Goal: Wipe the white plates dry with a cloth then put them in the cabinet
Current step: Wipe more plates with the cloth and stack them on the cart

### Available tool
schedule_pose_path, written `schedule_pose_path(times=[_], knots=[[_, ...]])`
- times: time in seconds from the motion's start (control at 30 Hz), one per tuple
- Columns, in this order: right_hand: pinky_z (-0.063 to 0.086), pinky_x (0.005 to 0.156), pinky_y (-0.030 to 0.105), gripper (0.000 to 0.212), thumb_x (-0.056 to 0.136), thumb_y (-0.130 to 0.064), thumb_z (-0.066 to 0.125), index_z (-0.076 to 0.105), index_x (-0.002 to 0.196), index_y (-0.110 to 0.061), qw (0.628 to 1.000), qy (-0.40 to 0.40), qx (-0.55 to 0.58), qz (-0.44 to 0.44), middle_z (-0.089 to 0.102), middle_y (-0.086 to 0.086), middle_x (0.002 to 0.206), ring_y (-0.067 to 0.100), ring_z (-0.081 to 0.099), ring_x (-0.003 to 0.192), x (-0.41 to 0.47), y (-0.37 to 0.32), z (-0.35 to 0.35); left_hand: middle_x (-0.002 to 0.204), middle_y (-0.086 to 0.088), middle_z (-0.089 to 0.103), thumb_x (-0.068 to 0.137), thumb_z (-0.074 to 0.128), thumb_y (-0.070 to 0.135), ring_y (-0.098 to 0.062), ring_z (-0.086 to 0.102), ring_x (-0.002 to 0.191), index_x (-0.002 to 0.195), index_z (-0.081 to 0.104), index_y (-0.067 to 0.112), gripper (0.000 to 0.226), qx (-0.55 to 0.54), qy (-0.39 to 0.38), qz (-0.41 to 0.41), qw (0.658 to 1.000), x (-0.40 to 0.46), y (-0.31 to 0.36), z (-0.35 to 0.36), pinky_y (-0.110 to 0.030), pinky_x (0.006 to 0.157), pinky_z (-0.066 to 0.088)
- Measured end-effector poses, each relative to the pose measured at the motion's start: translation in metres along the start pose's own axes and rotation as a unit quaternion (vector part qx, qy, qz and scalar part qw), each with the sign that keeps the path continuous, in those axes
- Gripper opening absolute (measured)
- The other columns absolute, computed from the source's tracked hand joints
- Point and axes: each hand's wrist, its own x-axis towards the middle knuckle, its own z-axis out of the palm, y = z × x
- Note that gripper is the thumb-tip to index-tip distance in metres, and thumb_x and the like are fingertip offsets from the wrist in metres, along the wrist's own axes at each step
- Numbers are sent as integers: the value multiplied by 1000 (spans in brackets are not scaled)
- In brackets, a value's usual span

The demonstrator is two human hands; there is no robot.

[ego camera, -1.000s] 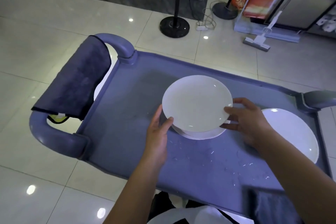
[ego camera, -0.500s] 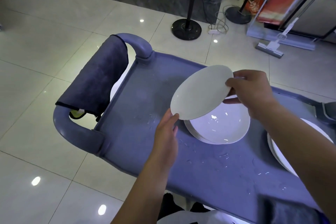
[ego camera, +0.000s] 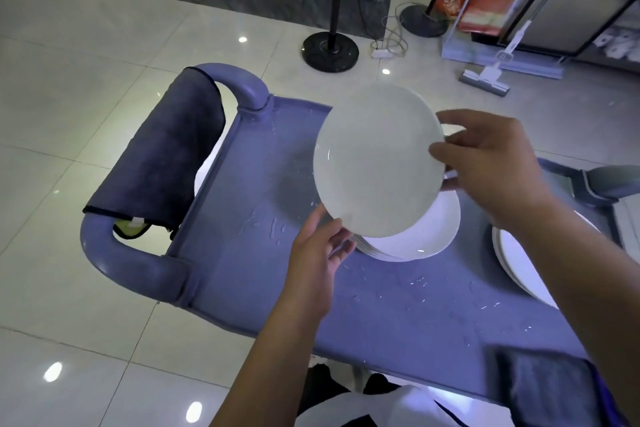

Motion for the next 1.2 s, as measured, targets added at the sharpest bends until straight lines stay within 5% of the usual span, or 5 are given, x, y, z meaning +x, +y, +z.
schedule_pose_path(times=[0.3, 0.63, 0.87, 1.03, 1.2], knots=[[60, 59, 33, 35, 96, 2, 52, 67, 124, -14, 916, 81, 291, 263, 76, 8, 97, 23, 71, 72, -64, 117, -68, 127, -7, 68, 89, 58, 22, -25, 67, 106, 146, 52, 26, 57, 31, -243, -46, 969, -10, 13, 14, -47, 78, 60], [61, 71, 34, 28, 100, -12, 55, 69, 124, -18, 879, 83, 371, 289, 73, 6, 105, 21, 70, 80, -152, 178, -75, 118, -2, 73, 76, 56, 6, -19, 72, 98, 116, 73, 32, 51, 150, -312, -92, 934, -24, -18, 42, -42, 58, 61], [46, 96, 29, 31, 99, -13, 58, 65, 130, -14, 936, 83, -169, 297, 67, 5, 128, 22, 63, 114, -183, 242, -111, 118, -1, 72, 74, 58, -1, -22, 67, 101, 118, 72, 36, 59, 177, -276, -65, 942, -42, -29, 38, -46, 68, 61], [26, 112, 42, 65, 90, -11, 51, 39, 149, -37, 848, -128, -462, 225, 38, -14, 155, 18, 33, 143, -171, 279, -145, 125, -2, 69, 91, 43, -15, -27, 64, 111, 121, 69, 35, 64, 180, -238, -45, 953, -46, -22, 37, -47, 67, 62], [34, 106, 44, 42, 94, -33, 55, 47, 135, -34, 766, -238, -573, 167, 53, -6, 131, 22, 52, 121, -141, 279, -146, 123, -5, 69, 90, 45, -15, -29, 65, 107, 119, 70, 32, 61, 184, -217, -28, 958, -53, -21, 39, -46, 62, 61]])
